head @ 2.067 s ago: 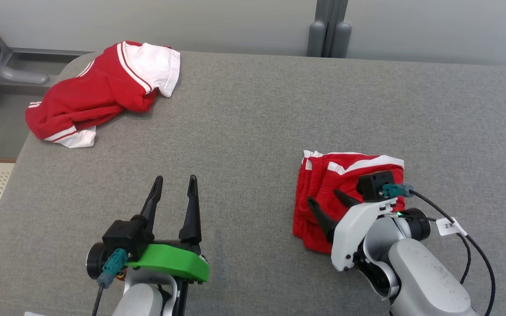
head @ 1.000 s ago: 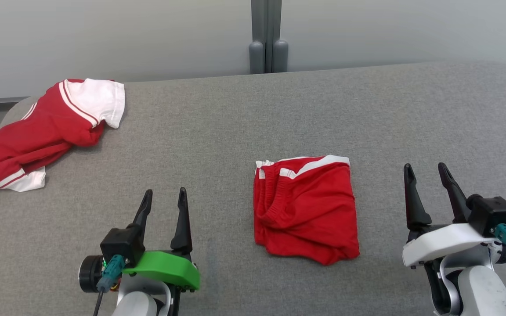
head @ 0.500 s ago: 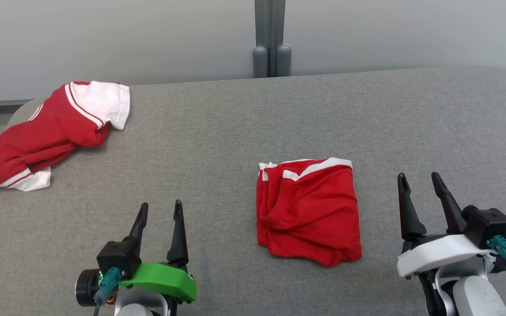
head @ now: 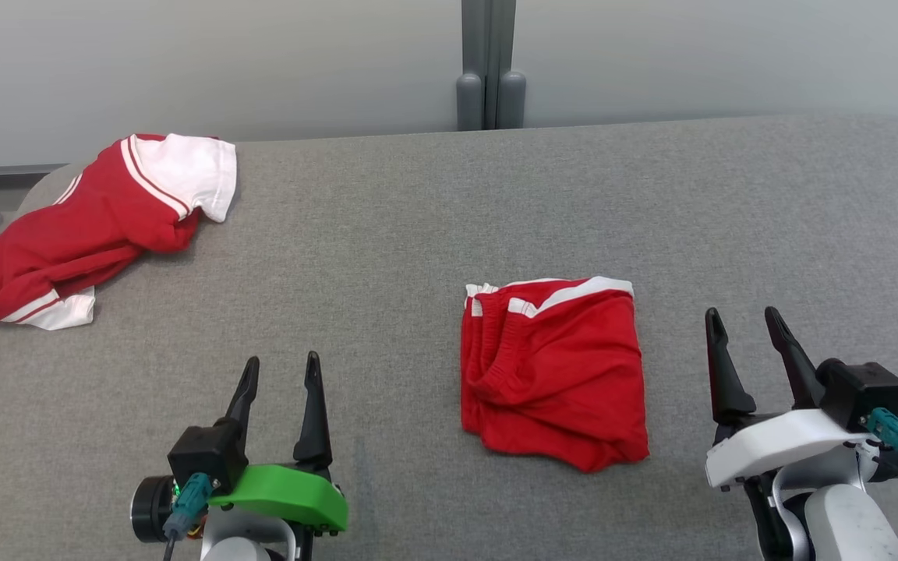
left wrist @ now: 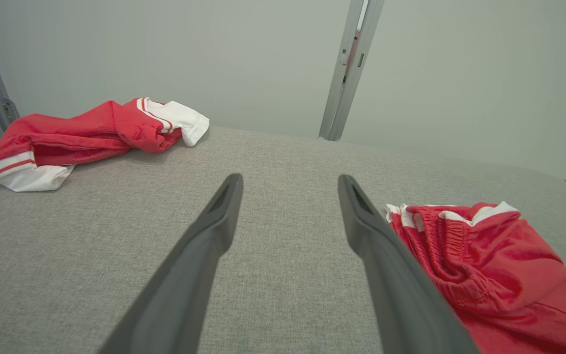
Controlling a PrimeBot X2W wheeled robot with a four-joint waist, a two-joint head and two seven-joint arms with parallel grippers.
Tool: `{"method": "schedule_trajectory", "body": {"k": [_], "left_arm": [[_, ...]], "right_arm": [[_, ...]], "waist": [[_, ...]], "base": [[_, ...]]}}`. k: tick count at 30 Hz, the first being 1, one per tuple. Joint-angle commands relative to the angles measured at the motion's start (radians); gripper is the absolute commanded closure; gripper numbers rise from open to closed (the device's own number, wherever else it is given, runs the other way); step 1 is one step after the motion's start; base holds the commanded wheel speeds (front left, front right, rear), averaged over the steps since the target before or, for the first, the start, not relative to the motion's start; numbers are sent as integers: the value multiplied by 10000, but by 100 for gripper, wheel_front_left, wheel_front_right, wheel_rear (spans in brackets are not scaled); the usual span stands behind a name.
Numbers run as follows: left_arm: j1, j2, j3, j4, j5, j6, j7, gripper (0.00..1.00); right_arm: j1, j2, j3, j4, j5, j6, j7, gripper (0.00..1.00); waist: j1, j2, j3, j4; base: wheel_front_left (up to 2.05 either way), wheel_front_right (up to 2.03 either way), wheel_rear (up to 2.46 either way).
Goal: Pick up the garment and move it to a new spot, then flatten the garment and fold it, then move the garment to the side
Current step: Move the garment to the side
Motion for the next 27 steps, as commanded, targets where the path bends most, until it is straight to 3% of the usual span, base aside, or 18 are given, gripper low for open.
{"method": "schedule_trajectory", "body": {"k": [1,13,27], "left_arm": [[-41,20,-2,-28,82,30,-3,0],[-435,22,-222,-77,-82,-15,-3,0],[-600,20,-343,-206,-137,-27,-3,0]], "right_arm": [[-168,-13,-43,68,-31,-7,190,0],[-978,-12,-117,1294,421,-7,2977,0],[-2297,-266,-39,3758,1262,-6,4511,0]], "waist": [[-1,-1,49,27],[-1,-1,491,625],[-1,-1,933,1444]], "base": [[0,0,0],[0,0,0],[0,0,0]]}}
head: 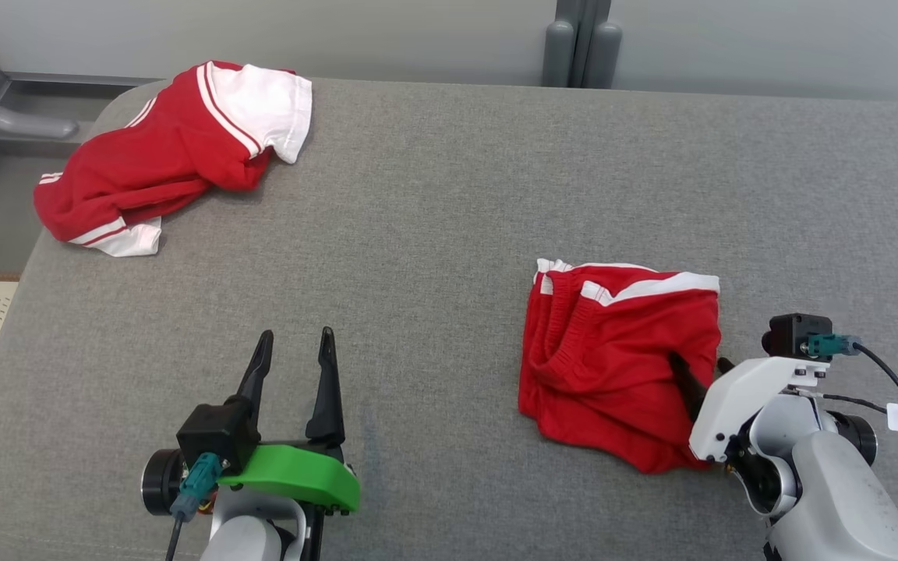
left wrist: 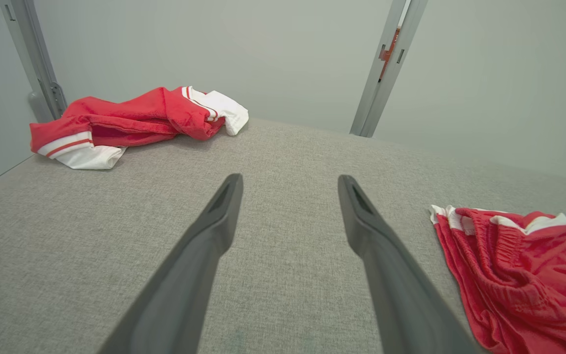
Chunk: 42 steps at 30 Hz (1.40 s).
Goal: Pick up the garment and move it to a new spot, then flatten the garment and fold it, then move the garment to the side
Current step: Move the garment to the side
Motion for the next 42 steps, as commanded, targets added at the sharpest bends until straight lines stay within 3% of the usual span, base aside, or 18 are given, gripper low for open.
{"method": "schedule_trajectory", "body": {"k": [1,3,4,5,6,7,14,27,31,36,42], "left_arm": [[-175,20,-12,-41,6,-19,-3,0],[-178,20,-15,-72,70,-20,-3,0],[-193,20,-10,-92,112,-30,-3,0],[-204,20,-7,-110,154,-40,-3,0],[-213,20,-16,-130,181,-51,-3,0],[-212,20,-10,-142,203,-53,-3,0],[-348,20,97,-272,330,-117,-3,0],[-840,93,120,-283,954,-383,-4,0],[-1051,182,48,-200,1115,-464,-3,0],[-1250,286,-13,-204,1230,-482,-2,0],[-1437,455,14,-394,1300,-399,49,0]], "right_arm": [[-162,-19,69,172,204,-4,94,0],[-277,-62,216,354,413,-4,127,0],[-356,-92,316,418,514,-4,101,55],[-416,-102,413,449,600,-4,50,63],[-490,-132,557,485,668,-4,-16,91],[-591,-186,672,494,692,-4,-146,100],[-1235,-529,1102,676,570,-7,-1149,100],[-2279,-750,979,1297,683,-8,-2758,100],[-2504,-720,1014,1514,720,-7,-3089,100],[-2798,-680,1178,1794,742,-7,-3452,100],[-3409,-876,1506,2216,536,-8,-3799,100]], "waist": [[0,-1,81,97],[0,-1,102,104],[0,-1,120,88],[0,-1,134,61],[0,-1,153,7],[0,-1,181,-75],[0,-1,466,-1054],[0,-1,1384,-4735],[0,-1,1659,-5467],[0,-1,1961,-5759],[0,-1,2290,-5349]], "base": [[0,0,0],[0,0,0],[0,0,0],[0,0,0],[0,0,0],[0,0,0],[0,0,0],[0,0,0],[0,0,0],[0,0,0],[0,0,0]]}}
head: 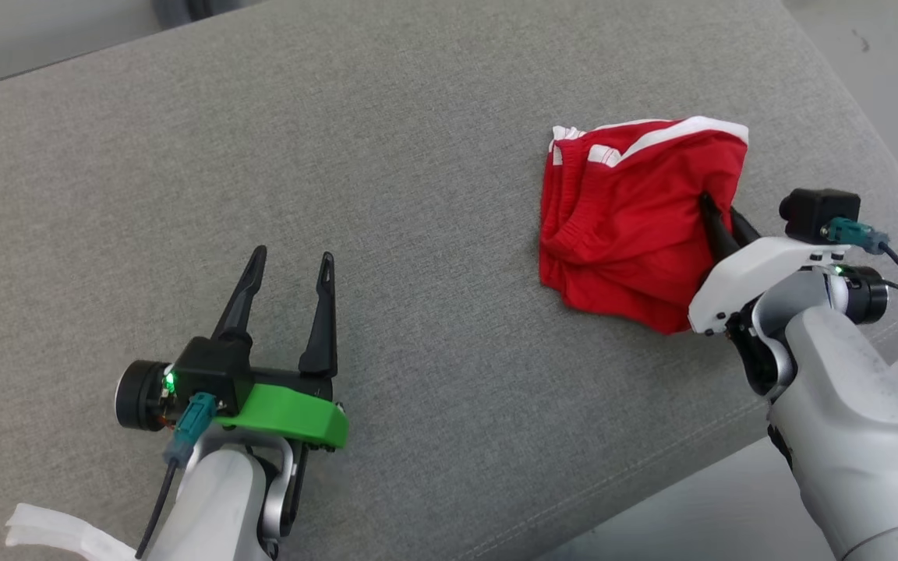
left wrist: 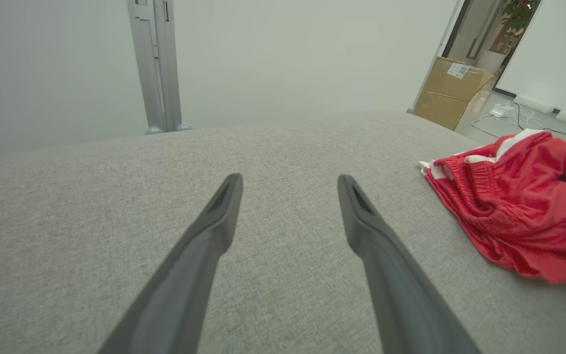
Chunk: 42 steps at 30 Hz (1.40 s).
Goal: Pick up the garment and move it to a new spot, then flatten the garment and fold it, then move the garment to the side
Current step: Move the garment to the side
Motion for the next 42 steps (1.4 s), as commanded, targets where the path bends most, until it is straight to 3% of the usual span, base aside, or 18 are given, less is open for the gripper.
{"method": "schedule_trajectory", "body": {"k": [1,7,18,26,32,33,34,35,42], "left_arm": [[-185,147,63,-112,78,59,-4,0],[-306,312,271,-548,-35,204,77,0],[-482,450,274,-1280,-76,316,160,0],[-514,491,213,-1535,-40,409,164,0],[-529,454,160,-1553,-94,449,134,0],[-539,455,155,-1544,-106,449,128,0],[-551,455,146,-1526,-115,452,124,0],[-561,453,139,-1508,-113,455,117,0],[-542,383,87,-1320,-224,458,74,0]], "right_arm": [[-379,-130,83,99,-91,-14,-103,100],[-1516,-875,672,826,-249,-14,-35,100],[-3524,-3108,1501,2067,-306,-14,-275,100],[-4353,-4017,1870,2866,-303,-14,-263,100],[-4715,-4310,1713,3609,-341,-16,-583,100],[-4768,-4348,1665,3711,-394,-16,-708,67],[-4816,-4371,1581,3846,-435,-16,-890,20],[-4843,-4383,1515,3957,-484,-16,-1011,0],[-4941,-3933,1589,4388,-687,-16,-1389,0]], "waist": [[0,0,496,162],[0,0,918,842],[0,0,1766,1964],[0,0,2031,2316],[0,0,2041,2442],[0,0,2039,2449],[0,0,2031,2457],[0,0,2021,2463],[0,0,1658,2476]], "base": [[0,0,0],[0,0,0],[0,0,0],[0,0,0],[0,0,0],[0,0,0],[0,0,0],[0,0,0],[0,0,0]]}}
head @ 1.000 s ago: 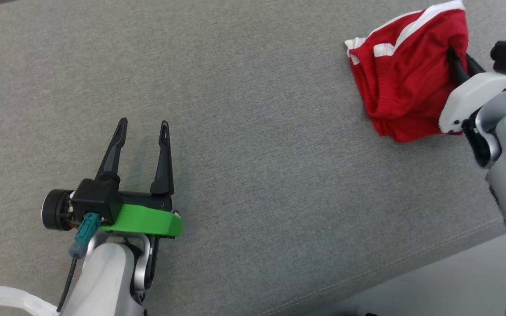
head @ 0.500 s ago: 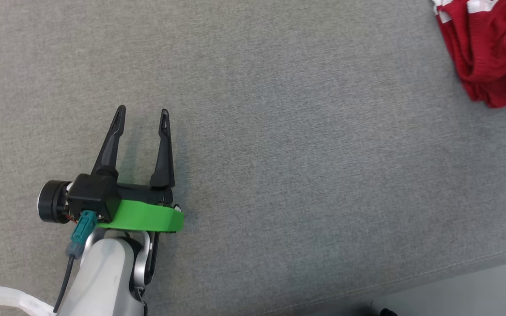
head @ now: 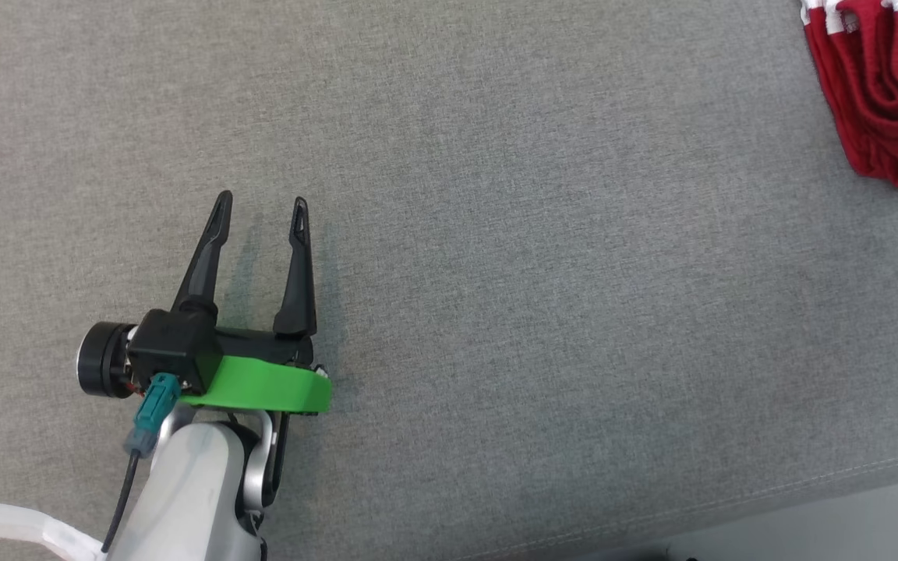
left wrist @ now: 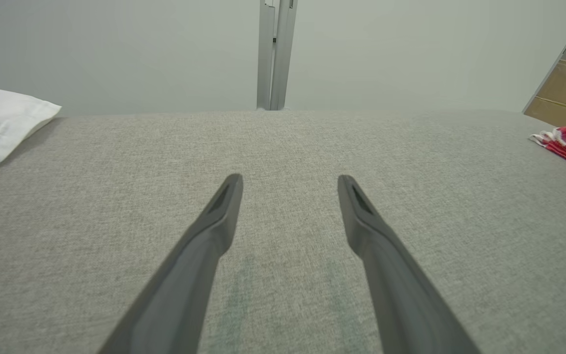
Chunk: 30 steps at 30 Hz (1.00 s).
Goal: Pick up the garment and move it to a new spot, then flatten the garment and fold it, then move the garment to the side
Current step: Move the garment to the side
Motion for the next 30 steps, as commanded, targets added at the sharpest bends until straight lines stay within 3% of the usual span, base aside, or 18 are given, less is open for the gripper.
{"method": "schedule_trajectory", "body": {"k": [1,12,22,30], "left_arm": [[-137,8,16,43,-84,66,-42,0],[-342,-269,271,1165,-503,-39,-184,0],[140,-591,794,2086,-909,1,-175,0],[885,-662,1193,2730,-747,-3,-179,0]], "right_arm": [[-120,74,82,-30,42,-18,-97,0],[232,804,1264,-1188,887,-18,-41,0],[2268,1657,1406,-2587,1724,-16,-353,0],[4893,2249,-288,-4808,1076,-16,-430,0]], "waist": [[0,0,-200,0],[0,0,-1633,256],[0,0,-2973,864],[0,0,-3744,1307]], "base": [[0,0,0],[0,0,0],[0,0,0],[0,0,0]]}}
